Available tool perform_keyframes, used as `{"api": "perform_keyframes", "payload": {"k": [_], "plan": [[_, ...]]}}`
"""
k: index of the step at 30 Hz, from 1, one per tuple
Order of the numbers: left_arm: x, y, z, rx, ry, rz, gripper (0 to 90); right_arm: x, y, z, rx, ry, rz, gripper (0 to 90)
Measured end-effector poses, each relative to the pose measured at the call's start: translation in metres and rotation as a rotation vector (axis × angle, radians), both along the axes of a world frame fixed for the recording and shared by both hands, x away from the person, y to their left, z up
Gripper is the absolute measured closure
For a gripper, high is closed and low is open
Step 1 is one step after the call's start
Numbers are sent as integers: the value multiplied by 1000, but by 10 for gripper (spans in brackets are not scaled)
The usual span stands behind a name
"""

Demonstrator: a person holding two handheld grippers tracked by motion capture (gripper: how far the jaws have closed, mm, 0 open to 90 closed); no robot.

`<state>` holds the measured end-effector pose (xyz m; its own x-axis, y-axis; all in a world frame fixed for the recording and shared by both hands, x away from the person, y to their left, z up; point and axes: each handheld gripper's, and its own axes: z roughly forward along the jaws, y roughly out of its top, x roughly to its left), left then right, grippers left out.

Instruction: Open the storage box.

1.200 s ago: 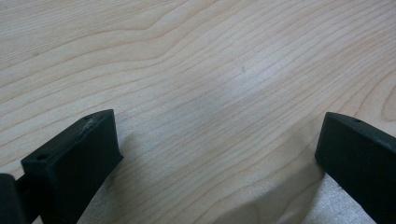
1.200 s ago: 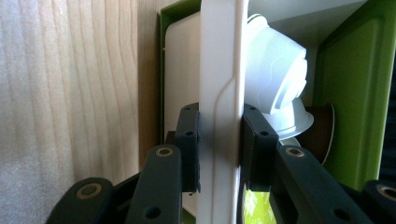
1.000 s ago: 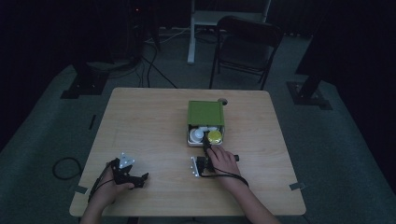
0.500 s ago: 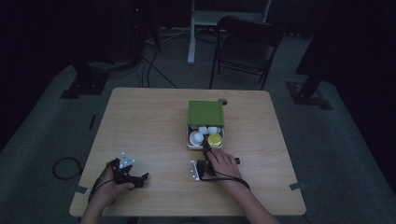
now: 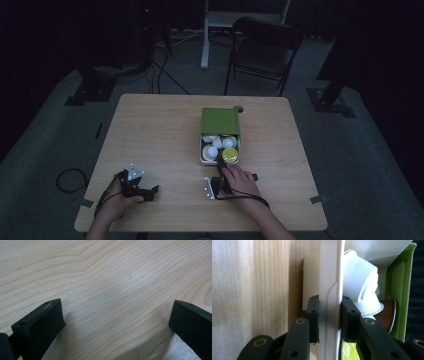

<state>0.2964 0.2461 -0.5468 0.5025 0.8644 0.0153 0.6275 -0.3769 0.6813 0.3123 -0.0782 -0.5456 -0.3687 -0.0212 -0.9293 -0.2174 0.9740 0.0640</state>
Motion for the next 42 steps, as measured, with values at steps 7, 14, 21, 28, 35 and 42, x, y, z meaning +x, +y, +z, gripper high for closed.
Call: {"api": "perform_keyframes", "payload": {"k": [7,14,21,28,35,42], "plan": [[0,0,0,0,0,0,0,-7,-1,1,-1,13,10,721],[0,0,0,0,0,0,0,-16,-2,2,1,25,21,721],[0,0,0,0,0,0,0,-24,-3,2,3,37,29,723],[0,0,0,0,0,0,0,-33,-3,-1,11,58,43,724],[0,0,0,0,0,0,0,-43,-4,1,8,68,54,724],[0,0,0,-1,0,0,0,-47,-8,1,17,69,53,725]]}}
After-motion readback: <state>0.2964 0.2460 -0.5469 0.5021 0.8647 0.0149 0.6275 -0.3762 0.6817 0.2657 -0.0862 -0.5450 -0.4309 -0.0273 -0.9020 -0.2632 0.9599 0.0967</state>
